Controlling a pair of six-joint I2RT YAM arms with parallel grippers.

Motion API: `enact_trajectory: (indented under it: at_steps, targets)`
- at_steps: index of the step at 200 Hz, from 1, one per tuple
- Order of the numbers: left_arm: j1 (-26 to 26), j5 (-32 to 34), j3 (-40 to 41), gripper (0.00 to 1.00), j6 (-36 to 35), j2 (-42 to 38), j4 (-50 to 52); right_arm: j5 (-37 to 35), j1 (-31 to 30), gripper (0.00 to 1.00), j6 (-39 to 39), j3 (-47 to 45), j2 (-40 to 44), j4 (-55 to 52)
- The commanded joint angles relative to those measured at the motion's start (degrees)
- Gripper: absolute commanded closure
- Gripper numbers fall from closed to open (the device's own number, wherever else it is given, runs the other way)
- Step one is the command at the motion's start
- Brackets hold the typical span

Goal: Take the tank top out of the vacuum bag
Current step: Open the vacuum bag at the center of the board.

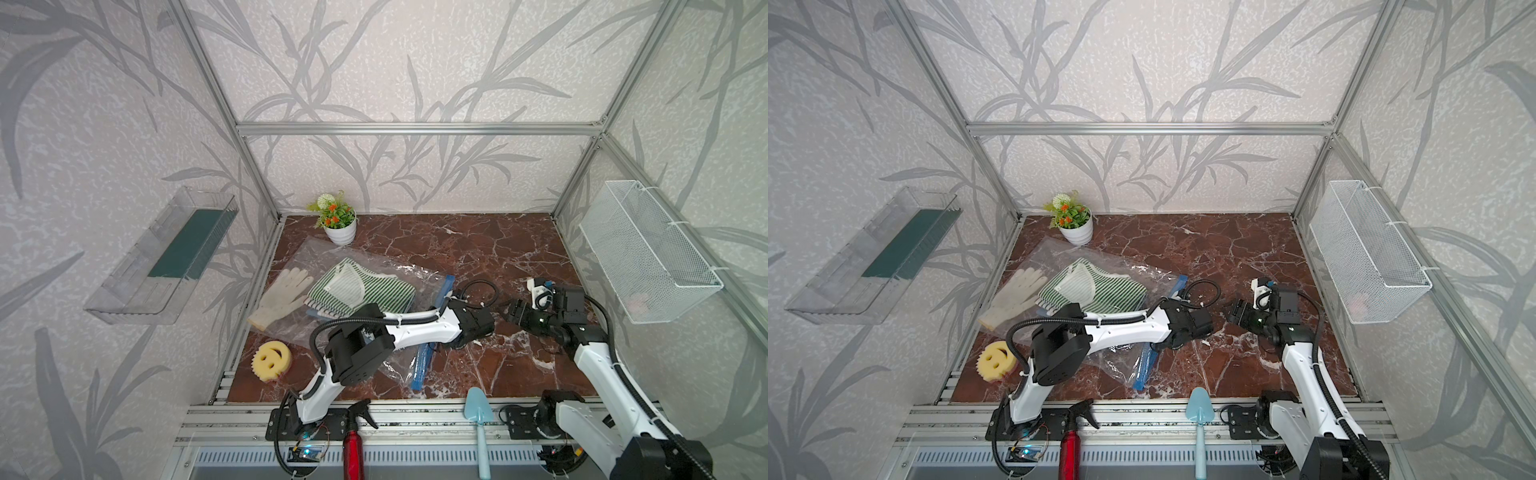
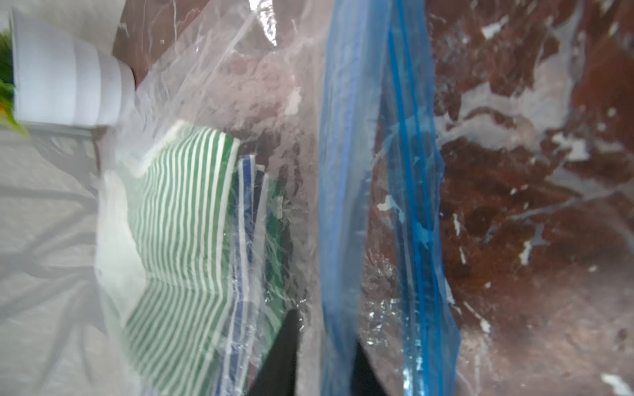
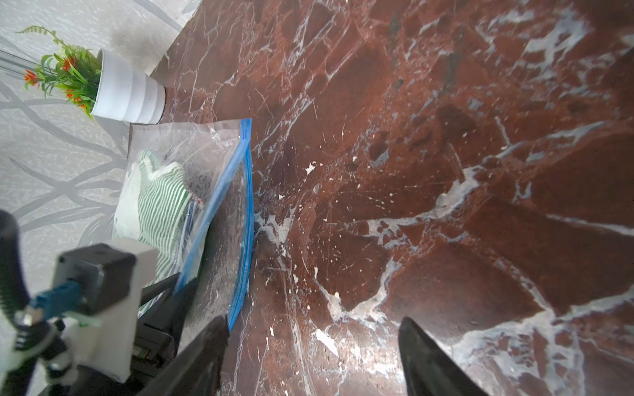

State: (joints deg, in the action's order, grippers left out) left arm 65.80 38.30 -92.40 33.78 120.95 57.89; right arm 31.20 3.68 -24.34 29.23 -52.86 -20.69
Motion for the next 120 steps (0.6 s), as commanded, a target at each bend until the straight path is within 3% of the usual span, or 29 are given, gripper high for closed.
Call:
enact_trajectory:
  at_steps: [1,37,80,120]
  targets:
    - [-0.59,3.00,-0.09,0.99,-1.63,-4.22,1.21,2.11,-1.07,0.23,-1.17,-0.89,1.04,1.58]
    - [-2.29,2.46,0.78,1.00,-3.94,-8.88,0.54,-2.29,-12.40,0.23,-5.53,-1.15,1.48,4.81]
    - [-4.41,-3.90,5.73,1.00,-10.13,-18.05,-8.09,-8.59,-28.35,0.26,-14.35,-2.16,0.12,14.27]
    - [-7.02,-10.07,9.71,1.00,-15.48,-23.81,-14.44,-11.40,-35.50,0.30,-19.63,-3.43,-2.89,22.98]
